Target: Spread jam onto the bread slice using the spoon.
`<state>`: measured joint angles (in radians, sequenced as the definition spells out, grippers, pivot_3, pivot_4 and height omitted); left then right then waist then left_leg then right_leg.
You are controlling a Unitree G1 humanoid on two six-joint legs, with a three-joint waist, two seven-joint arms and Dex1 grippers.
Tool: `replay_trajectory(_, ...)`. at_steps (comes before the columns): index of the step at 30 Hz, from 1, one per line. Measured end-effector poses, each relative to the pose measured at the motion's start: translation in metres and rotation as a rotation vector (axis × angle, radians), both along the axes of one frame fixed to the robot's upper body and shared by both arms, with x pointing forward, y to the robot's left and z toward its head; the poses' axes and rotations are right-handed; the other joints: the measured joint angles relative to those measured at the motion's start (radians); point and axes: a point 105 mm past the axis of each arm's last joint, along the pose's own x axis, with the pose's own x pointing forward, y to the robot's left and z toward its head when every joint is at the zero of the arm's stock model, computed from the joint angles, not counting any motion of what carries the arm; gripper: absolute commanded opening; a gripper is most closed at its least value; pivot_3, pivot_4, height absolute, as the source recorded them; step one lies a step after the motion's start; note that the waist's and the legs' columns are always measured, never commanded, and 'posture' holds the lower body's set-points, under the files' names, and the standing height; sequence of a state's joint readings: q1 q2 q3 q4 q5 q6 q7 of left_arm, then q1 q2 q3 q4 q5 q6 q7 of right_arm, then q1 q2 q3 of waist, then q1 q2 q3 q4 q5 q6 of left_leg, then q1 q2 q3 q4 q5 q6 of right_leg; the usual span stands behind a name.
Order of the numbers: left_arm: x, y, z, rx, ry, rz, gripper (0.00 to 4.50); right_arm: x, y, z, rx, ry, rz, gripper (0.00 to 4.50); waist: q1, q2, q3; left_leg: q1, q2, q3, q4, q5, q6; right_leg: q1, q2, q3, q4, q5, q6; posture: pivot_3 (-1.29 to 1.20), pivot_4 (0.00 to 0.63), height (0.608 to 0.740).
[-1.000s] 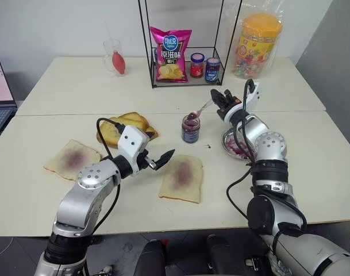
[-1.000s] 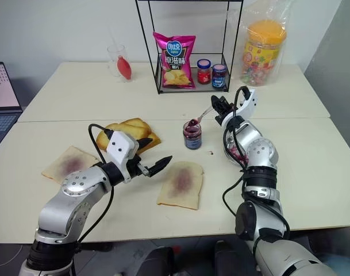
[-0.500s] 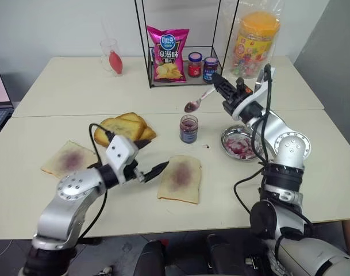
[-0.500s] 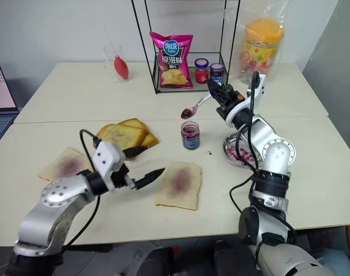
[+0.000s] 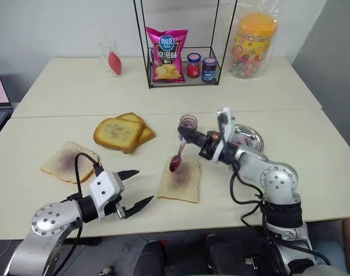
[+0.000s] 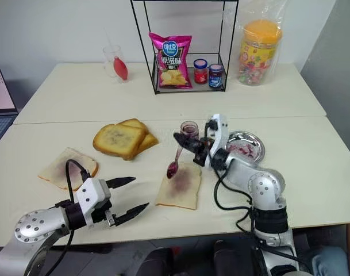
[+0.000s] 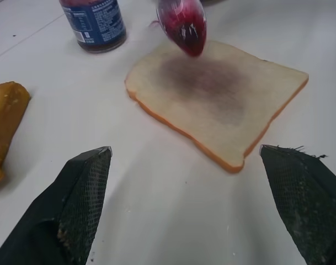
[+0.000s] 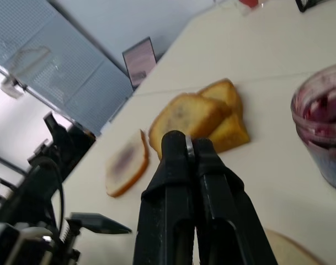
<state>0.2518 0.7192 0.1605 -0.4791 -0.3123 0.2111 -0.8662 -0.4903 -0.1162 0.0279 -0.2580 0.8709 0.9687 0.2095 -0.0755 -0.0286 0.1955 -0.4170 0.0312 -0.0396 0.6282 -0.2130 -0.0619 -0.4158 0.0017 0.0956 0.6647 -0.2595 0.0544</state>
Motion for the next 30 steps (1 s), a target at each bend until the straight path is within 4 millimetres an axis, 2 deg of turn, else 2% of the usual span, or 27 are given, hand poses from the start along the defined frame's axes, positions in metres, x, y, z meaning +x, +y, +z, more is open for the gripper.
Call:
replay_trajectory(7,0.003,-0.011,0.000,-0.010,-0.012,-0.038,4.50,-0.005,0.017,-0.008,-0.084,-0.113,0.012,0.00,0.000,0.000,0.000,0.000,0.000,0.000,0.000,0.000,0.000,0.000,0.000,0.000,0.000,0.000,0.001,0.00,0.150,0.740)
replay_trajectory(14,0.006,-0.017,-0.001,-0.008,-0.013,-0.060,4.50,-0.001,0.014,-0.010,-0.180,-0.248,-0.012,0.00,0.000,-0.001,0.000,0.000,0.000,0.000,0.000,0.000,0.000,0.000,0.000,0.000,0.000,0.000,0.001,0.00,0.150,0.740)
replay_trajectory(18,0.007,-0.019,-0.002,-0.011,-0.014,-0.061,4.50,-0.003,0.012,0.001,-0.203,-0.371,-0.016,0.00,0.000,-0.001,-0.001,0.000,0.000,0.000,0.000,0.000,0.000,0.000,0.000,0.000,0.001,0.000,0.001,0.00,0.150,0.740)
replay_trajectory(20,0.008,-0.019,-0.001,-0.012,-0.017,-0.061,4.50,-0.010,0.008,0.017,-0.144,-0.401,0.005,0.00,0.001,-0.001,-0.001,0.000,0.000,0.000,0.001,0.000,0.000,0.000,0.000,0.000,0.000,0.001,0.001,0.00,0.150,0.740)
replay_trajectory(23,0.008,-0.018,-0.002,-0.009,-0.015,-0.058,4.50,-0.014,0.002,0.027,-0.064,-0.372,0.017,0.00,0.001,-0.002,-0.001,0.000,0.000,-0.001,0.000,0.000,0.000,0.001,0.000,0.000,0.001,0.001,0.001,0.00,0.150,0.740)
replay_trajectory(24,0.007,-0.018,-0.003,-0.009,-0.016,-0.058,4.50,-0.015,0.000,0.025,-0.034,-0.334,0.022,0.00,0.001,-0.002,-0.001,0.000,0.000,-0.001,0.000,0.000,0.000,0.001,0.000,-0.001,0.001,0.001,0.001,0.00,0.150,0.740)
replay_trajectory(30,0.004,-0.015,-0.009,-0.011,0.006,-0.049,4.50,-0.013,-0.004,-0.009,0.099,-0.080,-0.016,0.00,0.000,-0.002,-0.001,0.001,0.000,0.000,0.001,0.000,0.000,0.001,0.000,0.000,0.001,0.001,0.001,0.00,0.150,0.740)
